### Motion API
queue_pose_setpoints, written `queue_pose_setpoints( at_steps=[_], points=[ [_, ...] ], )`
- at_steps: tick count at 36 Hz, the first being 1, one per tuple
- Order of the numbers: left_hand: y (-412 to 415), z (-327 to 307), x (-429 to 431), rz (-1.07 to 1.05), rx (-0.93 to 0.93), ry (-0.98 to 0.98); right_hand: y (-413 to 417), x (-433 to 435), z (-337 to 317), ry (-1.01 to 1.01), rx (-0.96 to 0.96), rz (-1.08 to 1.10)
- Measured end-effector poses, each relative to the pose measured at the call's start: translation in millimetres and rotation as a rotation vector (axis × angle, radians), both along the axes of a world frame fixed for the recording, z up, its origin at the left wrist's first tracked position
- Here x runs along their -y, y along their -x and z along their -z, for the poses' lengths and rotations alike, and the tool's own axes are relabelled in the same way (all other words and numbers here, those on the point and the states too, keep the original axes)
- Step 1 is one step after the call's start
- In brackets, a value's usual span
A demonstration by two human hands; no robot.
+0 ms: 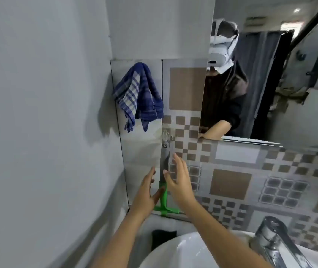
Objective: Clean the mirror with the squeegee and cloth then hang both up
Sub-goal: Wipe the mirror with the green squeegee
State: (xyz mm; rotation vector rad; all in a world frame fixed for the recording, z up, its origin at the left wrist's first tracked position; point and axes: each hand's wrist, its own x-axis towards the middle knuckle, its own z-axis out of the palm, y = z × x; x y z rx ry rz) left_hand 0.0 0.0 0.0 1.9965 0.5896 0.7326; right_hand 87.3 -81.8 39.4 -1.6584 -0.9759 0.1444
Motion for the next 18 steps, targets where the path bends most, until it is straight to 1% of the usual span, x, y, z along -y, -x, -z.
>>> queue_pose_setpoints(
  at_steps=[2, 4, 8, 18],
  points=[
    [-3.5, 7.1, -0.6, 0.04, 0.041, 0.116, -0.8, -9.8, 3.3, -0.009, -0.036, 0.024],
    [-4.2, 18.2, 0.0, 0.09, 0.069, 0.185, 0.2, -15.8, 6.5, -0.009, -0.056, 0.025],
    [-6.8, 34.9, 0.7, 0.145, 0.068, 0.179, 1.8, -22.9, 13.6, -0.029, -0.114, 0.027],
    [-0.7, 33.5, 5.4, 0.066, 0.11, 0.168, 4.7, -23.0, 8.0, -0.069, -0.123, 0.063]
  ],
)
